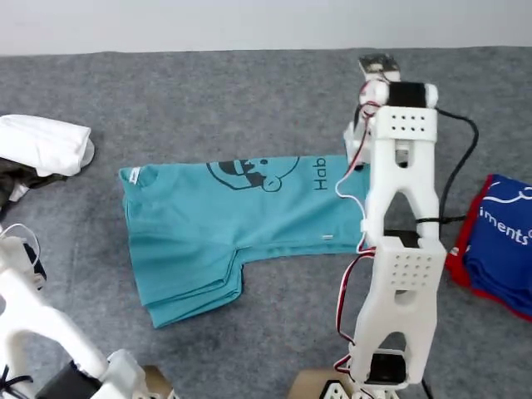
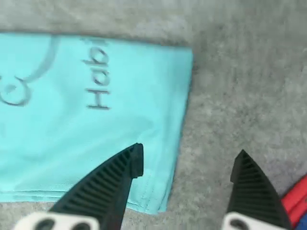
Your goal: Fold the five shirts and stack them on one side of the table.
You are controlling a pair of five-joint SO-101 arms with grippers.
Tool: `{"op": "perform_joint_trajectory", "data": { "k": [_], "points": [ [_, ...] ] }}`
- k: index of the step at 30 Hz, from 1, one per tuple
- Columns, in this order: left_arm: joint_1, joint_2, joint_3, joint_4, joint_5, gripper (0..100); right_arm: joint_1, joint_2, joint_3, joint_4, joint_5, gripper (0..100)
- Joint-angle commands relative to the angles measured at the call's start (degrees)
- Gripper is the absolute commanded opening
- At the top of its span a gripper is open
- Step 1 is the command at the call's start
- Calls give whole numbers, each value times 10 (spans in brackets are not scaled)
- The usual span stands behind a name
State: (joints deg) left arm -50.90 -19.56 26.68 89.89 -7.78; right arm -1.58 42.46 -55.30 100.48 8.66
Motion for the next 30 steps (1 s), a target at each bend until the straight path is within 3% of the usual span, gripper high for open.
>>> {"op": "perform_joint_trajectory", "data": {
  "k": [1,4,10,14,18,25,30],
  "points": [
    [-1,-18,-7,0,3,3,-15,-26,-32,24,31,296],
    [-4,-18,-19,17,3,3,-23,-44,-24,24,71,272],
    [-16,-18,-66,48,3,3,-60,-118,52,25,171,129],
    [-53,-16,-78,26,-7,3,-109,-196,154,24,221,119],
    [-91,-18,-78,3,-72,3,-173,-250,258,23,251,119],
    [-181,-13,-75,-52,-128,3,-282,-262,375,21,245,108],
    [-199,-13,-74,-57,-129,3,-351,-262,381,-30,167,12]
  ]
}}
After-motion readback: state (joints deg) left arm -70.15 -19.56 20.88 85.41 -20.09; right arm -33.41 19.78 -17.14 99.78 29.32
